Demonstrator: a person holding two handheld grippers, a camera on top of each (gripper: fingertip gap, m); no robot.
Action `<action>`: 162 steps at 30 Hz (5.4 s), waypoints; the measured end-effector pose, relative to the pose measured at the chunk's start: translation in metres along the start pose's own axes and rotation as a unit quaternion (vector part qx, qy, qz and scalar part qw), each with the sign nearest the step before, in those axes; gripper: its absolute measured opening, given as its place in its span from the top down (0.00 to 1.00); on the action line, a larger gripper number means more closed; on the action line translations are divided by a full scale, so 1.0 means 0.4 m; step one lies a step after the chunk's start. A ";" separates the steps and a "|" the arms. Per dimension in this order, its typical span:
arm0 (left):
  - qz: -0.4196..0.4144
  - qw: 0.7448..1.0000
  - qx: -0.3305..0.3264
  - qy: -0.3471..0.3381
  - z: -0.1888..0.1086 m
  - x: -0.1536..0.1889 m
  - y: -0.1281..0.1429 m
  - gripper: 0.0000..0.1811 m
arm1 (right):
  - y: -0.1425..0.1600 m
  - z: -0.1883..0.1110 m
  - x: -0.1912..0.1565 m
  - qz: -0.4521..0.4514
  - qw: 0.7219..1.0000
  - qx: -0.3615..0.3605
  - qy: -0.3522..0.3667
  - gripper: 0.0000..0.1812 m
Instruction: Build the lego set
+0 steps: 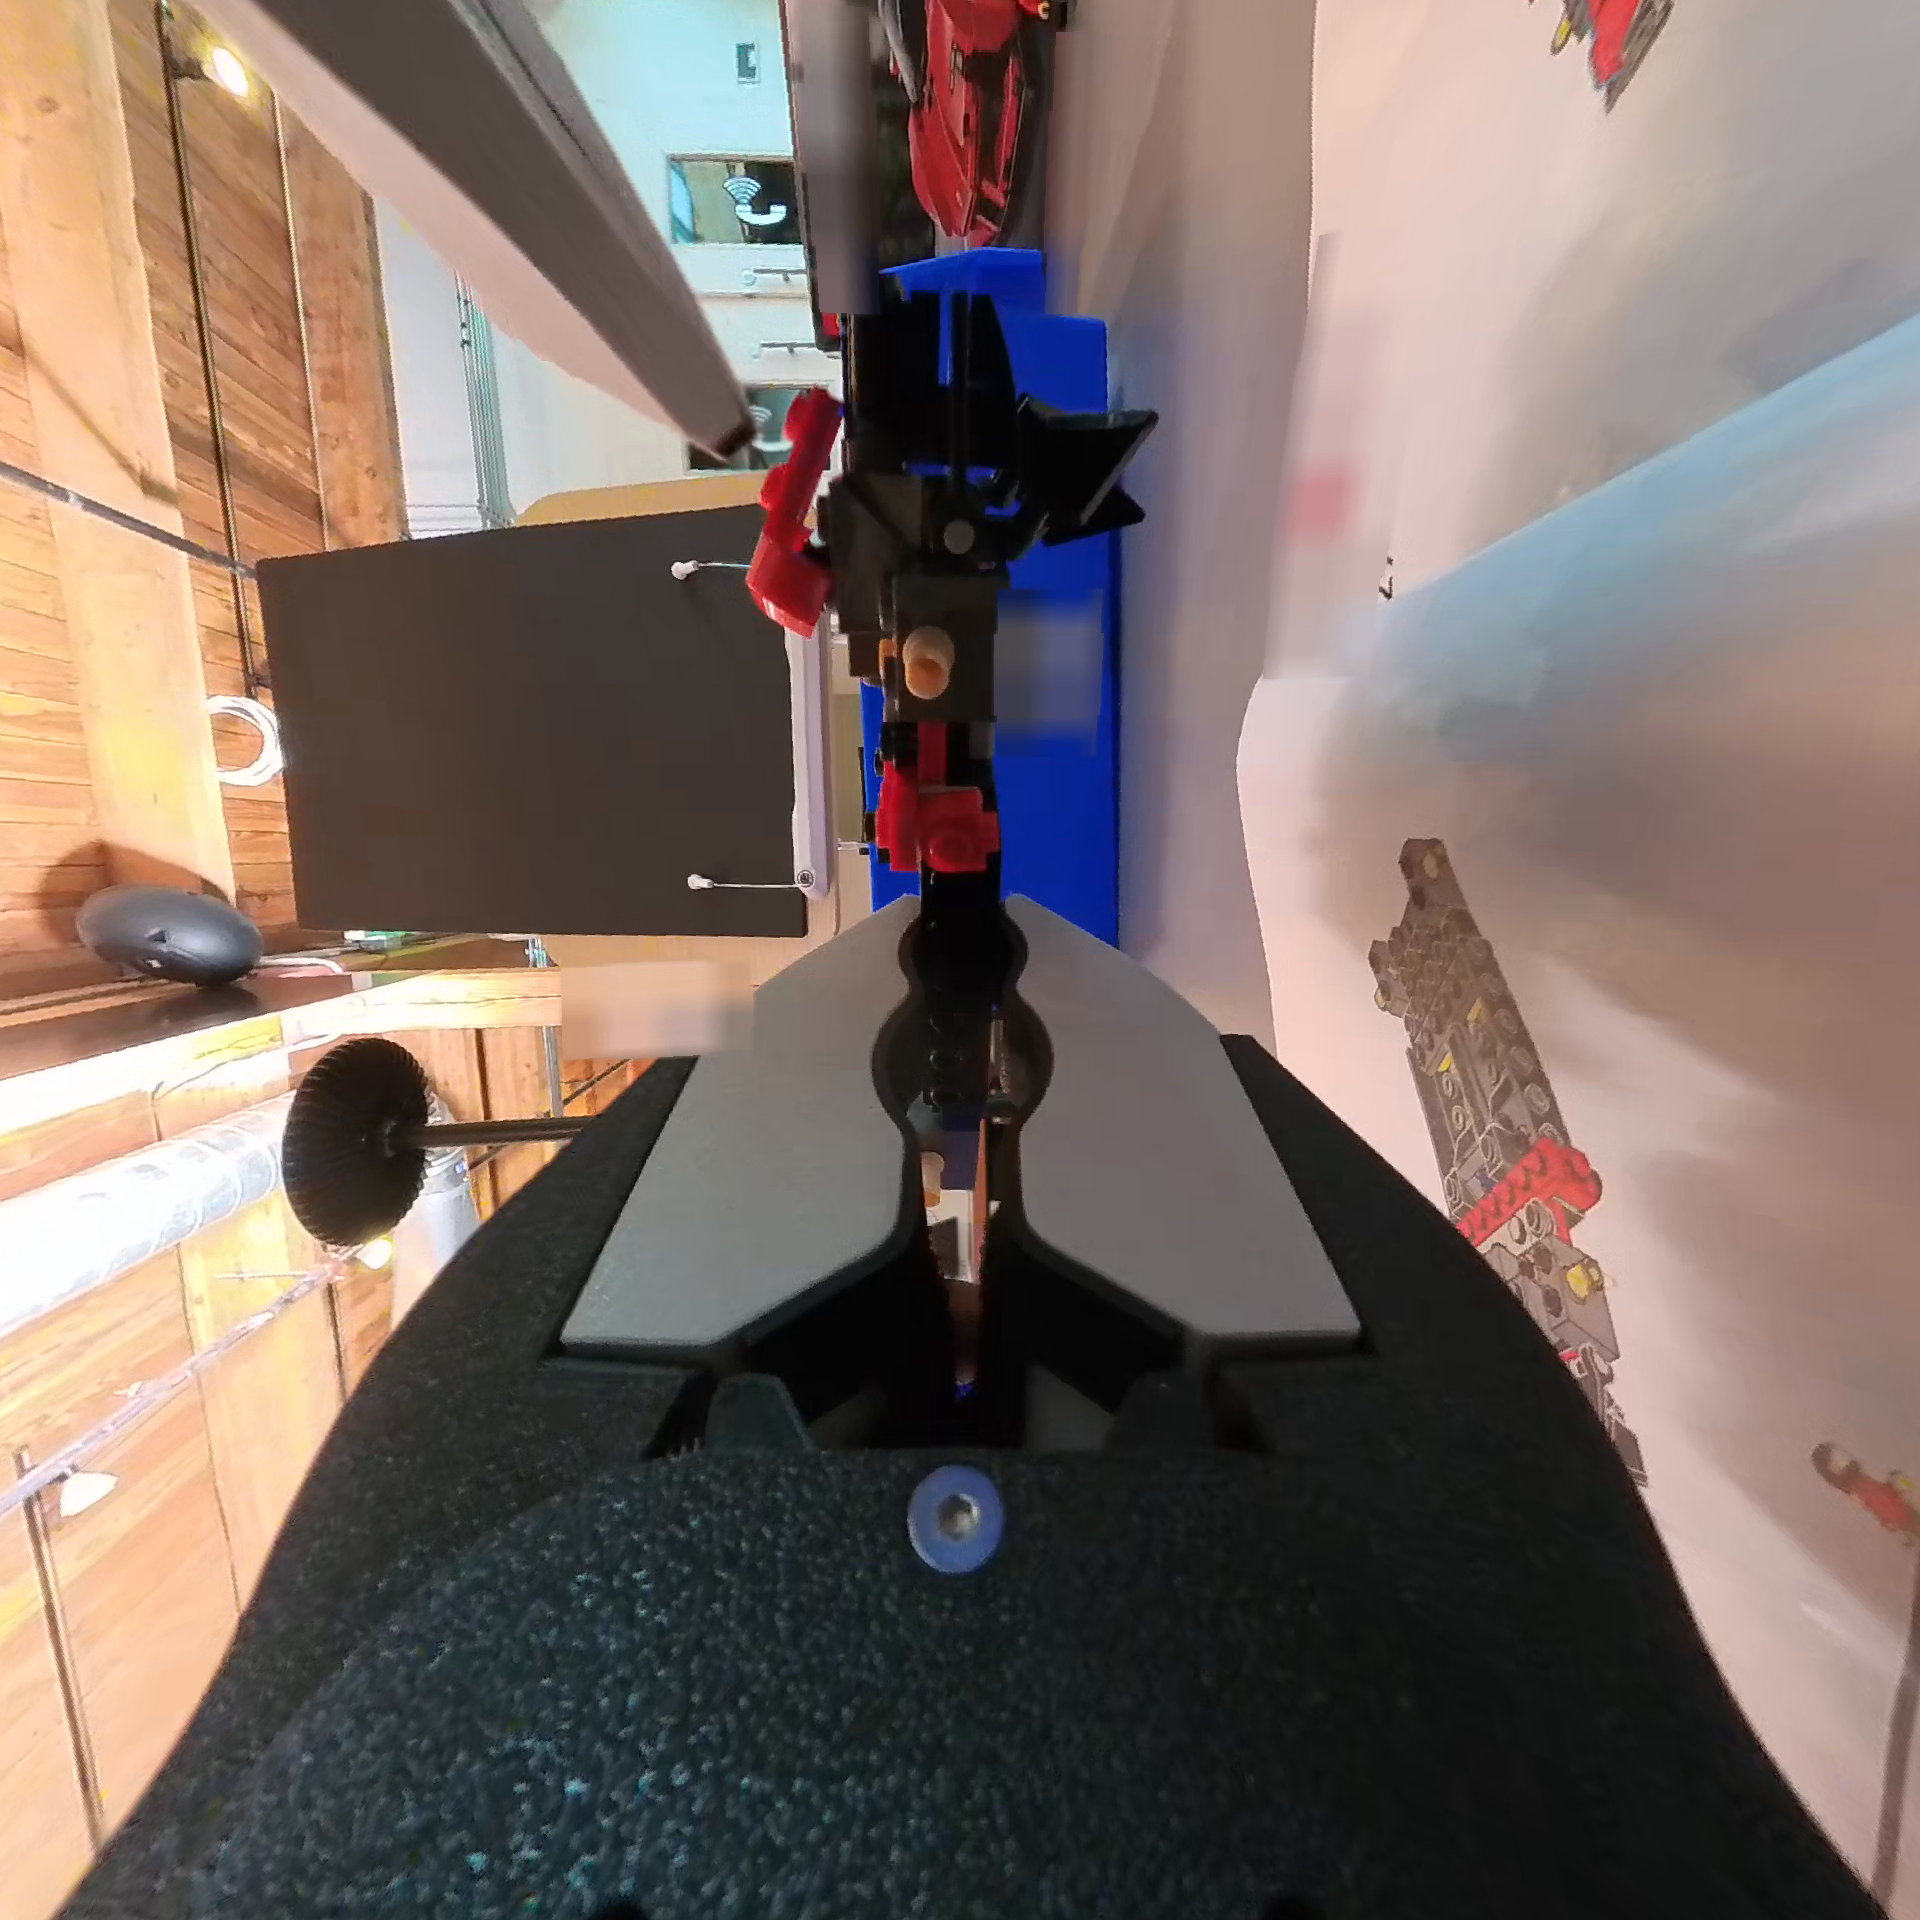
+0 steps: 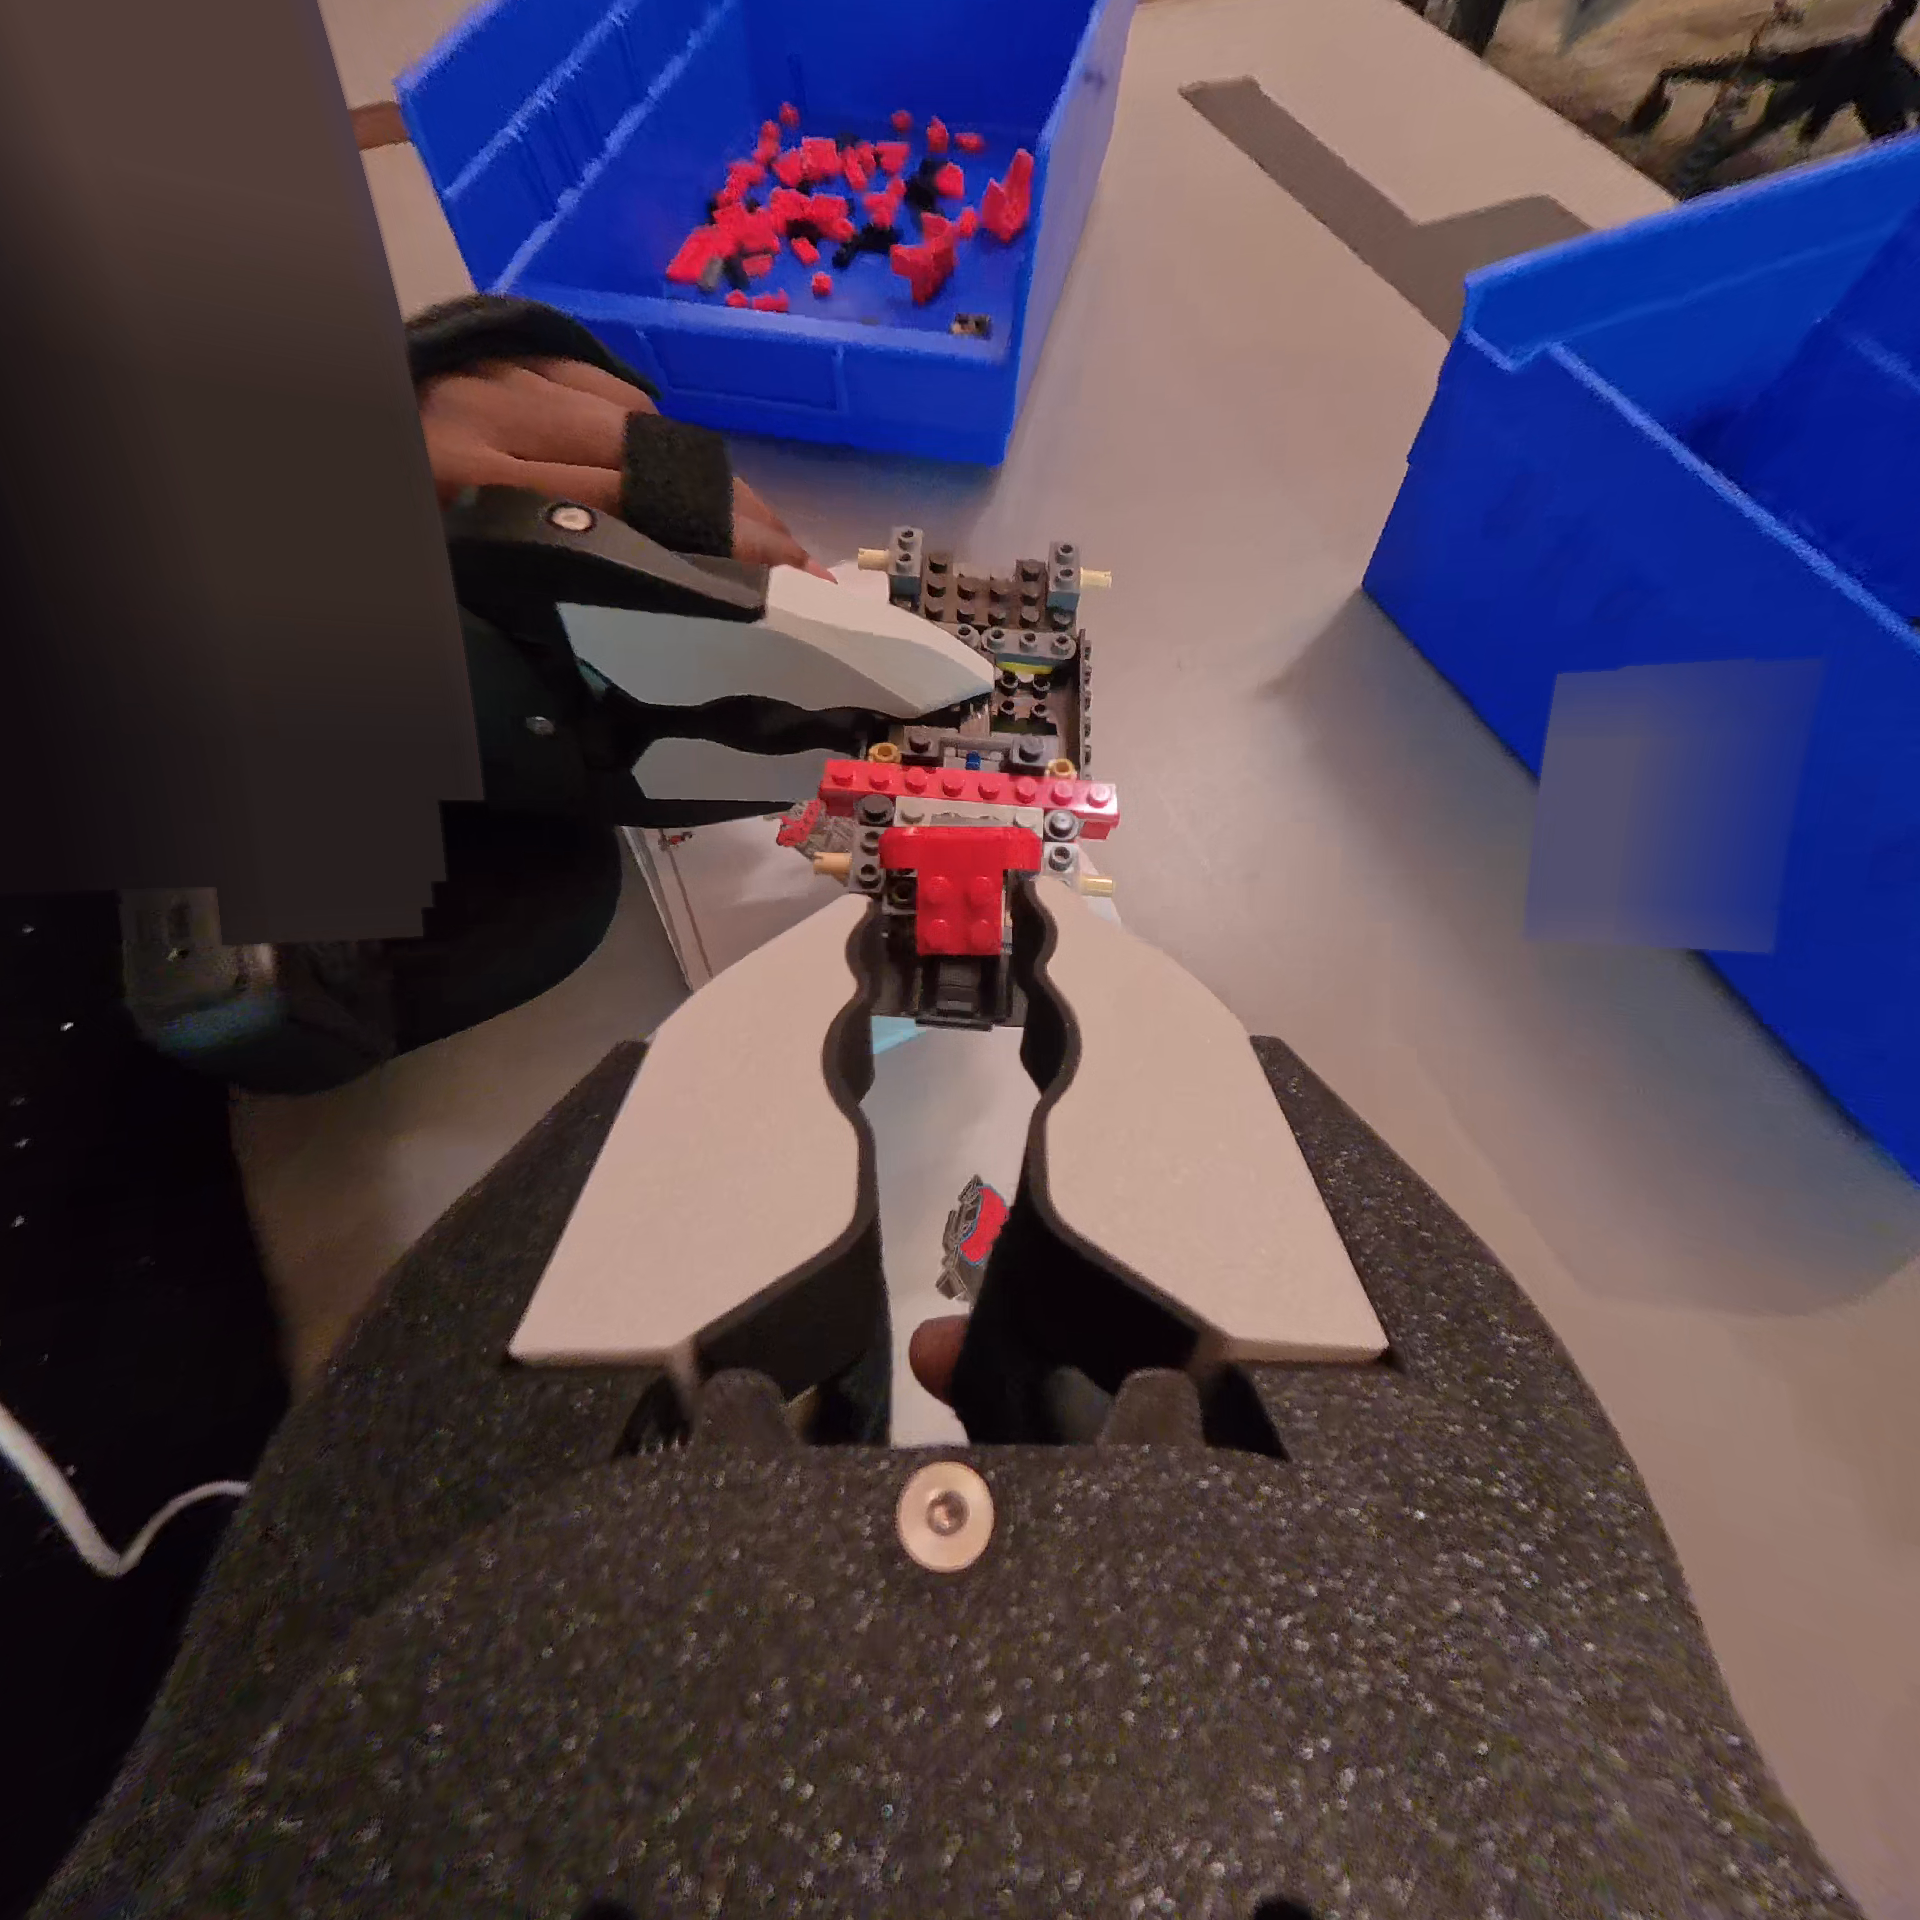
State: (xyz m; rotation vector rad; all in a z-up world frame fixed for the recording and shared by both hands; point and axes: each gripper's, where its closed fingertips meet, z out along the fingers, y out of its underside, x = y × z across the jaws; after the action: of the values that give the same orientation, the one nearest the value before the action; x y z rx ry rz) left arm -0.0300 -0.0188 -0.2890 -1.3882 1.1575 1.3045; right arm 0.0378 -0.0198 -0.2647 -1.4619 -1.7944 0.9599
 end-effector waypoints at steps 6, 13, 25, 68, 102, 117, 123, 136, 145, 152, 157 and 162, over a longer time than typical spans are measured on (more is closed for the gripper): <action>-0.008 1.000 0.003 0.001 0.000 -0.001 0.000 0.96 | -0.005 -0.055 0.000 -0.074 0.995 0.070 -0.016 0.82; -0.007 1.000 0.002 0.001 0.000 0.000 -0.001 0.96 | 0.015 -0.045 0.005 -0.031 0.994 0.107 -0.017 0.84; -0.008 1.000 0.000 -0.001 0.000 -0.002 0.003 0.96 | 0.009 -0.062 0.039 -0.031 0.992 0.118 0.020 0.83; -0.008 1.000 0.002 0.004 0.001 0.003 0.001 0.96 | 0.015 0.018 0.015 0.040 0.990 0.133 -0.021 0.91; -0.005 1.000 -0.004 0.004 0.002 0.003 0.006 0.96 | 0.020 -0.046 0.048 0.065 0.997 0.035 0.005 0.91; -0.006 1.000 -0.006 0.004 0.003 0.003 0.008 0.96 | 0.031 -0.020 0.019 0.045 0.998 -0.033 -0.011 0.91; -0.005 1.000 -0.006 0.004 0.003 0.004 0.008 0.96 | 0.036 -0.014 0.016 0.051 0.998 -0.039 -0.011 0.91; 0.000 1.000 -0.008 0.002 0.003 0.003 0.007 0.96 | 0.043 -0.015 0.019 0.052 0.997 -0.061 0.013 0.91; 0.016 1.000 -0.007 -0.004 0.001 0.001 0.002 0.96 | 0.061 -0.008 0.015 0.055 0.995 -0.085 0.006 0.91; 0.007 1.000 -0.008 0.000 0.002 0.003 0.004 0.96 | 0.058 -0.005 0.017 0.057 0.995 -0.081 0.007 0.91; 0.003 1.000 -0.006 0.001 0.002 0.003 0.004 0.96 | 0.054 -0.007 0.018 0.056 0.995 -0.076 0.008 0.90; 0.001 1.000 -0.006 0.001 0.001 0.002 0.004 0.96 | 0.050 -0.005 0.016 0.054 0.996 -0.071 0.006 0.89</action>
State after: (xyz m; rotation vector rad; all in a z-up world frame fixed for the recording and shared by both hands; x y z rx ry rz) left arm -0.0318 -0.0187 -0.2898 -1.3972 1.1544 1.3129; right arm 0.0487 -0.0107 -0.2804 -1.6645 -1.8212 0.8890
